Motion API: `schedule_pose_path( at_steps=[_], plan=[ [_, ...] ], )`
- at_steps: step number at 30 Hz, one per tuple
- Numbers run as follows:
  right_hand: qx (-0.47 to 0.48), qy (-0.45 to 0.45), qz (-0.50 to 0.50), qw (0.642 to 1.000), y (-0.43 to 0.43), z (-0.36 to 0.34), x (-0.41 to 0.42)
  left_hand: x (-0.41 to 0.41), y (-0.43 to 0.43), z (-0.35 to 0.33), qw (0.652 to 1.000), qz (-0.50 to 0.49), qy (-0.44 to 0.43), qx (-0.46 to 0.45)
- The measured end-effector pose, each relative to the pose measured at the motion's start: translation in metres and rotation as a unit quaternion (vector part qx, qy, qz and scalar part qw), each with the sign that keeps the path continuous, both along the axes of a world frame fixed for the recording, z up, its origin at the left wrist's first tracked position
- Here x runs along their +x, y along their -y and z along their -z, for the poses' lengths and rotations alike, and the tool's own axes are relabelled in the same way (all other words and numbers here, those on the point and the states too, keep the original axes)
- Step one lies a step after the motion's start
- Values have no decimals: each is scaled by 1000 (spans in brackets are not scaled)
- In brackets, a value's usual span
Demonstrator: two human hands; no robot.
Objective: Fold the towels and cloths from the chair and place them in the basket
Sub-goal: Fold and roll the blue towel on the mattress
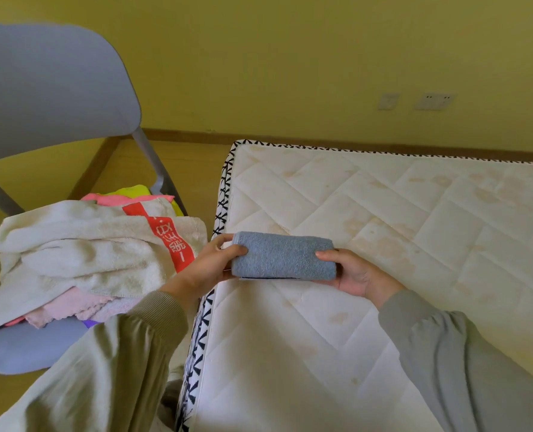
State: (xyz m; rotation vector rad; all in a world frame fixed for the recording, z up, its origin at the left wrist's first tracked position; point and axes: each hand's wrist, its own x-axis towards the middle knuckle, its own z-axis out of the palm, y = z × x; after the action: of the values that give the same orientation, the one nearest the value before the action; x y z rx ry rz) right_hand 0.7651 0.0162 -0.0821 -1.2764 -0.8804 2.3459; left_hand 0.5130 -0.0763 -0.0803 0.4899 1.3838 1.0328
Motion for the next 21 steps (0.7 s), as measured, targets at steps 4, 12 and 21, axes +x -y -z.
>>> schedule_pose_path(
  at_steps=[4,12,21],
  plan=[
    [2,69,18,997,-25,-15,-15,-2,-37,9,997,-73,-12,-11],
    [5,-53,278,959,-85,-25,-57,-14,-89,40,907,23,-413,75],
    [-55,-99,395,912,-132,0,-133,-15,-86,85,695,207,-688,39]
  ],
)
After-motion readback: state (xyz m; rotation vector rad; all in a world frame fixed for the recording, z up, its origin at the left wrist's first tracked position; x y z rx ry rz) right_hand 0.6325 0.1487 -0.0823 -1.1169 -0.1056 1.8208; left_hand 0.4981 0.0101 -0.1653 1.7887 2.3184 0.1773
